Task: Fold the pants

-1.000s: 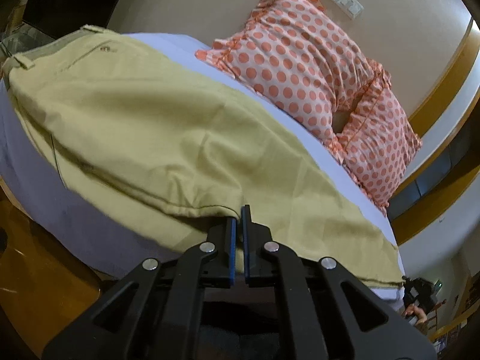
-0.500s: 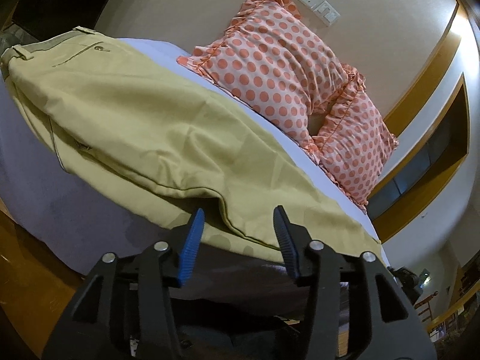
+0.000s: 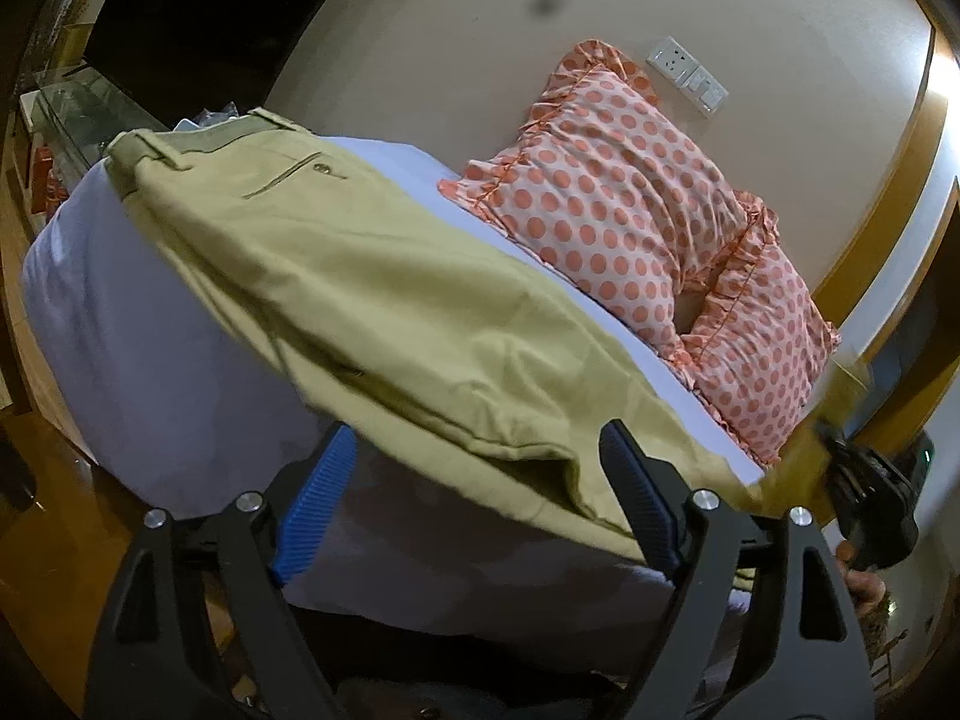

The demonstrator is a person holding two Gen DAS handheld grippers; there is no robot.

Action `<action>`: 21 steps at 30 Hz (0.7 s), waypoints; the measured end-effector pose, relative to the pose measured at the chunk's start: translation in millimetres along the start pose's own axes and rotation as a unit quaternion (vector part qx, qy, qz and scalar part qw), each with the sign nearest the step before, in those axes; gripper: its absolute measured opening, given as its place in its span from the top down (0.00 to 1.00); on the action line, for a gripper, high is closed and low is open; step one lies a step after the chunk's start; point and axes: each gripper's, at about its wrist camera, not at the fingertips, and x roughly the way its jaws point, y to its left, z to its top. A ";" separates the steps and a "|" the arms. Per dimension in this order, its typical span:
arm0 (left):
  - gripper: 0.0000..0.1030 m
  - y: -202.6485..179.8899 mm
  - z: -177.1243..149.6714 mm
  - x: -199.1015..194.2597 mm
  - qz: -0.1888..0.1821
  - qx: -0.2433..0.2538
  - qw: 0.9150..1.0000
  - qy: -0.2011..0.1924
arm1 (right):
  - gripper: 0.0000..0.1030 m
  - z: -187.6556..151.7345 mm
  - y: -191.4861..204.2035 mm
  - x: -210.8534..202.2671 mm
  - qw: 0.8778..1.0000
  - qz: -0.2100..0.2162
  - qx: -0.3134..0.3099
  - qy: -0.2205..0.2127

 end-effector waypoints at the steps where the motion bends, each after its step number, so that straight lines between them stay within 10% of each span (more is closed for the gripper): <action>1: 0.18 1.9 -1.2 0.3 -0.001 0.001 1.000 0.004 | 0.94 -12.3 17.2 24.1 0.998 0.012 -0.024 0.053; 4: 0.17 4.7 -4.9 5.4 -0.006 0.008 1.000 0.026 | 0.71 -48.4 49.7 64.8 0.984 0.011 -0.077 0.160; 8: 0.16 4.8 -10.2 13.8 -0.008 0.032 0.999 0.043 | 0.25 -47.4 40.7 43.5 0.992 -0.005 -0.062 0.113; 21: 0.16 0.9 3.4 21.9 -0.003 0.021 1.000 0.015 | 0.22 -47.3 4.0 47.5 0.992 -0.039 0.003 0.119</action>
